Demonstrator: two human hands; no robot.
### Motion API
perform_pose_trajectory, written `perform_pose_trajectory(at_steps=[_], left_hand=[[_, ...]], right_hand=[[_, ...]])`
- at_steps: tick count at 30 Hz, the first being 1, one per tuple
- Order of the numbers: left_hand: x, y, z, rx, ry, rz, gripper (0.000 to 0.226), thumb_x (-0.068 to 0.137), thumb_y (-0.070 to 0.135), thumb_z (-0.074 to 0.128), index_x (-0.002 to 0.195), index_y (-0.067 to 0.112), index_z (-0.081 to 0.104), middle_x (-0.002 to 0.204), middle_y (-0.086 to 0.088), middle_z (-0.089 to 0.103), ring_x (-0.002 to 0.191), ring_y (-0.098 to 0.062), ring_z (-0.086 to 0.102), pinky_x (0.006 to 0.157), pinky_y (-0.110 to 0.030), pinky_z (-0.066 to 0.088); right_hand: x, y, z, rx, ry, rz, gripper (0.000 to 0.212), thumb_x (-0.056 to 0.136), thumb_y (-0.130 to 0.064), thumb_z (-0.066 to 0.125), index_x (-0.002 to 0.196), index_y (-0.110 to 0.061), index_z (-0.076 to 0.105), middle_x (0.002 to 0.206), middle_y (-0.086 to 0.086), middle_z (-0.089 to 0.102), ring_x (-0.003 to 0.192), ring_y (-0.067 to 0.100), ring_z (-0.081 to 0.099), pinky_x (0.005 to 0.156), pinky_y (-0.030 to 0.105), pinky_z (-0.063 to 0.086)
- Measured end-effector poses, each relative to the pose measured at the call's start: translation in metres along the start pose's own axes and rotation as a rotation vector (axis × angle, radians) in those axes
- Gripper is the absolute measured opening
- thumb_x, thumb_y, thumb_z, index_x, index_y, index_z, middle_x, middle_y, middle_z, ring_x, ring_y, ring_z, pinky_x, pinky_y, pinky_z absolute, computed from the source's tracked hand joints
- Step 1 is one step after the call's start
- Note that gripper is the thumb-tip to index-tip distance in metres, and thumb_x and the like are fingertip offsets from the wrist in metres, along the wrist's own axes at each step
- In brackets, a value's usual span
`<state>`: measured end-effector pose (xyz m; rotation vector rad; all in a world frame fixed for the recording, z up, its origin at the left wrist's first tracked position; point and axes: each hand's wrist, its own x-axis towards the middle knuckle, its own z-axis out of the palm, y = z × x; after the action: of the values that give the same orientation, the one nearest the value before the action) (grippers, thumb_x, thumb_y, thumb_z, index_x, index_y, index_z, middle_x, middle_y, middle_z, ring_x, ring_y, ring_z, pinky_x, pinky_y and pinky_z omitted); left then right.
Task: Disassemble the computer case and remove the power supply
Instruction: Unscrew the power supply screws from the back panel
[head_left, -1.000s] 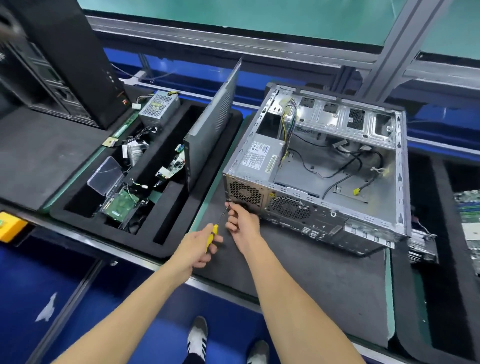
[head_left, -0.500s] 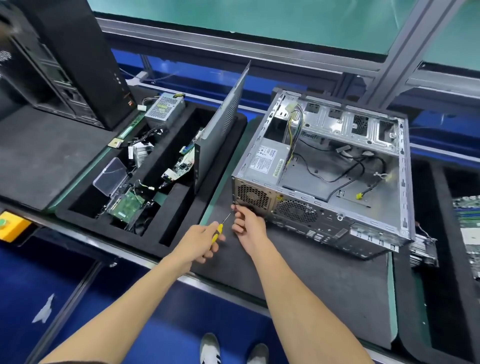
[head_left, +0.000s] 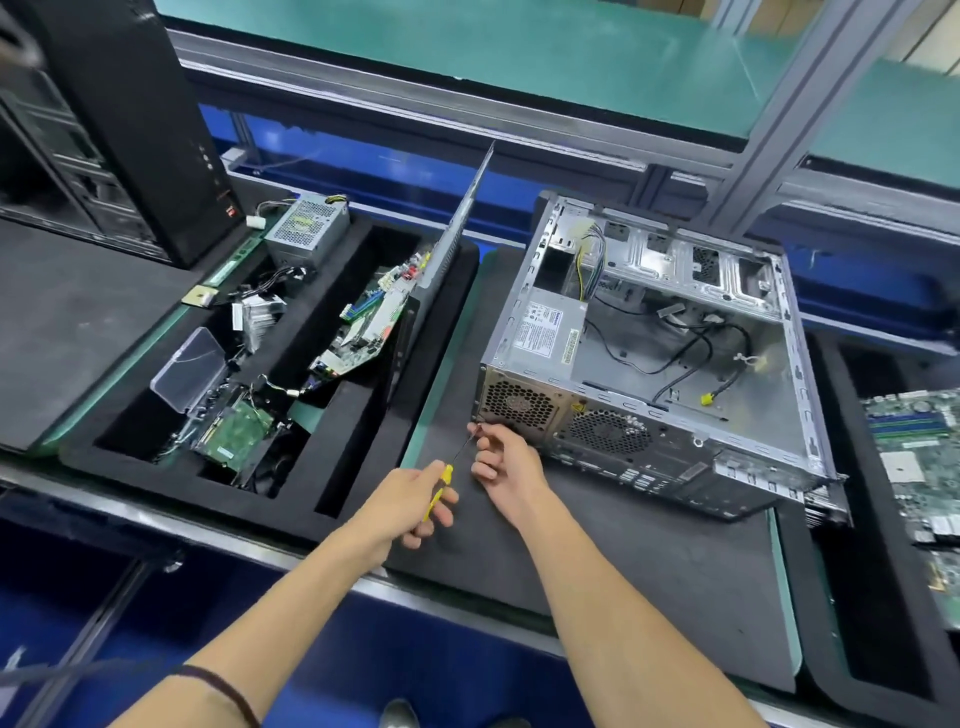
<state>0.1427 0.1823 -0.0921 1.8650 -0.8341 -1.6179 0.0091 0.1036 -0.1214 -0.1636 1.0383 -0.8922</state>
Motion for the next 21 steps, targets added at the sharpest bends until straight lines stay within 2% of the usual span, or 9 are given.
perform_pose_trajectory(at_steps=[1,4,6,9,11,13,16,18,21], left_hand=[[0.000,0.000,0.001,-0.026,0.009,-0.004,0.044,0.102,0.046,0.043,0.090,0.010,0.065,0.059,0.001,0.058,0.039,-0.011,0.032,0.040,-0.018,0.020],[0.002,-0.002,0.003,-0.017,0.053,0.086,0.035,0.096,0.047,0.057,0.080,0.019,0.043,0.058,0.004,0.042,0.039,-0.010,0.024,0.040,-0.018,0.016],[0.004,-0.007,0.003,-0.013,0.085,0.141,0.032,0.094,0.040,0.064,0.088,0.015,0.043,0.057,0.004,0.050,0.038,-0.009,0.029,0.038,-0.018,0.021],[0.004,-0.007,0.000,-0.068,0.068,0.127,0.032,0.099,0.038,0.057,0.094,0.007,0.055,0.068,0.000,0.067,0.042,-0.011,0.039,0.038,-0.021,0.026],[0.005,-0.005,-0.001,-0.076,0.007,0.070,0.041,0.104,0.041,0.046,0.098,0.004,0.063,0.065,-0.001,0.067,0.042,-0.011,0.041,0.038,-0.021,0.027],[0.007,-0.005,0.000,-0.105,-0.006,0.035,0.041,0.104,0.043,0.044,0.099,0.007,0.062,0.063,-0.002,0.062,0.041,-0.010,0.039,0.038,-0.019,0.024],[0.012,-0.009,0.004,-0.107,0.062,0.081,0.035,0.094,0.044,0.063,0.091,0.012,0.048,0.068,-0.003,0.054,0.040,-0.009,0.034,0.038,-0.018,0.020],[0.013,-0.015,0.006,-0.130,0.110,0.118,0.033,0.090,0.034,0.071,0.095,0.011,0.048,0.067,-0.003,0.059,0.038,-0.008,0.035,0.036,-0.019,0.022],[0.014,-0.019,0.003,-0.175,0.103,0.144,0.030,0.096,0.035,0.063,0.094,0.006,0.056,0.068,-0.003,0.072,0.040,-0.010,0.040,0.035,-0.021,0.027]], right_hand=[[0.000,0.000,0.000,0.001,-0.002,-0.004,0.013,0.098,-0.002,0.054,0.094,0.005,0.063,0.061,0.002,0.048,0.036,0.004,0.026,0.033,0.017,0.018],[-0.001,0.001,0.001,-0.003,0.002,-0.019,0.012,0.098,-0.002,0.054,0.092,0.004,0.063,0.060,0.001,0.050,0.036,0.003,0.027,0.033,0.017,0.019],[0.000,0.002,0.001,-0.006,0.007,-0.025,0.013,0.097,-0.001,0.055,0.090,0.004,0.064,0.063,0.002,0.050,0.037,0.003,0.027,0.033,0.017,0.019],[0.000,0.002,0.001,-0.007,0.012,-0.023,0.012,0.097,0.000,0.056,0.089,0.004,0.065,0.065,0.003,0.050,0.037,0.003,0.027,0.033,0.017,0.019],[0.000,0.002,0.000,-0.016,0.013,-0.015,0.011,0.097,-0.001,0.057,0.093,0.005,0.065,0.061,0.001,0.049,0.038,0.003,0.028,0.034,0.017,0.019],[0.000,0.002,0.000,-0.014,0.012,-0.013,0.011,0.098,-0.001,0.057,0.095,0.006,0.065,0.059,0.000,0.048,0.038,0.003,0.028,0.034,0.017,0.020],[0.000,0.002,0.000,-0.016,0.012,-0.023,0.010,0.097,-0.001,0.057,0.095,0.006,0.064,0.057,0.000,0.052,0.038,0.003,0.029,0.033,0.017,0.020],[0.000,0.002,0.000,-0.024,0.017,-0.033,0.010,0.096,-0.001,0.059,0.093,0.006,0.065,0.058,0.000,0.055,0.039,0.003,0.029,0.034,0.017,0.021],[0.000,0.003,0.000,-0.027,0.014,-0.036,0.010,0.096,-0.001,0.059,0.093,0.006,0.066,0.059,0.001,0.055,0.040,0.004,0.029,0.034,0.017,0.021]])
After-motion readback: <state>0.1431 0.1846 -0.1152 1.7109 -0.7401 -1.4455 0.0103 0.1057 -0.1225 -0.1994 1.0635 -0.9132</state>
